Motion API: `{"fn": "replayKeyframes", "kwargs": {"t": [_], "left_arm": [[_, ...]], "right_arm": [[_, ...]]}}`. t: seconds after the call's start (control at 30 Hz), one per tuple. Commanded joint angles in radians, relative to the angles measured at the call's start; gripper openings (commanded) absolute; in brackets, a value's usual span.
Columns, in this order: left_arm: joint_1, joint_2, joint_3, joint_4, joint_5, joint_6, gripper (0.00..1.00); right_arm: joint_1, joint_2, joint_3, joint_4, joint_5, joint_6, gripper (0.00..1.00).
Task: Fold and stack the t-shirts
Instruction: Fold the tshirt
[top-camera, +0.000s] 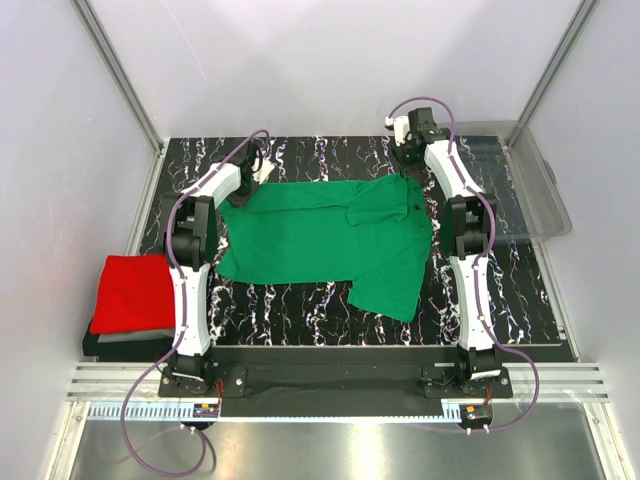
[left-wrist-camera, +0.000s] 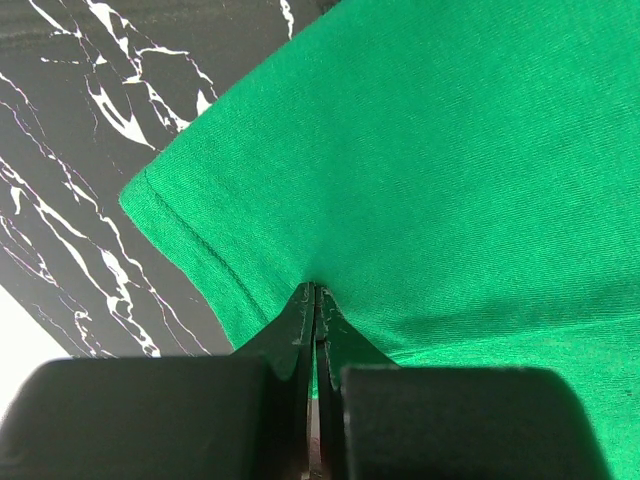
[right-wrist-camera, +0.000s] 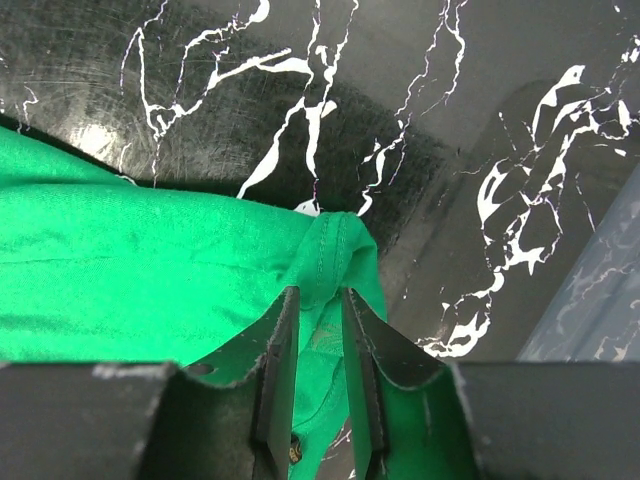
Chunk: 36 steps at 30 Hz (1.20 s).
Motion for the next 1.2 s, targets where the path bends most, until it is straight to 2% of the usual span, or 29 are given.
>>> {"fn": "replayKeyframes", "kwargs": {"t": [0.0, 0.17, 0.2, 0.23, 0.27, 0.5, 1.0, 1.17], "left_arm": [[0.009, 0.012, 0.016, 0.013, -0.003, 0.007, 0.0], [0.008, 0.012, 0.017, 0.015, -0.008, 0.011, 0.0], [0.008, 0.012, 0.016, 0.013, -0.009, 0.013, 0.0], [0.006, 0.012, 0.017, 0.013, -0.011, 0.013, 0.0], [0.006, 0.012, 0.017, 0.013, -0.011, 0.013, 0.0], [0.005, 0.017, 0.011, 0.015, -0.025, 0.016, 0.0], [0.006, 0.028, 0.017, 0.022, -0.046, 0.002, 0.0], [0.006, 0.022, 0.017, 0.025, -0.052, 0.001, 0.0]], "right_arm": [[0.001, 0.016, 0.042, 0.02, 0.014, -0.006, 0.3], [0.001, 0.018, 0.023, 0.016, 0.003, -0.007, 0.27], [0.003, 0.018, 0.022, 0.016, -0.002, -0.006, 0.25], [0.001, 0.018, 0.019, 0.018, -0.002, -0.007, 0.17], [0.001, 0.018, 0.019, 0.018, 0.004, -0.006, 0.14], [-0.008, 0.01, 0.017, 0.02, 0.046, -0.013, 0.02], [-0.045, -0.013, -0.038, 0.024, 0.083, -0.018, 0.0], [-0.045, -0.016, -0.02, 0.027, 0.081, -0.006, 0.06]]}}
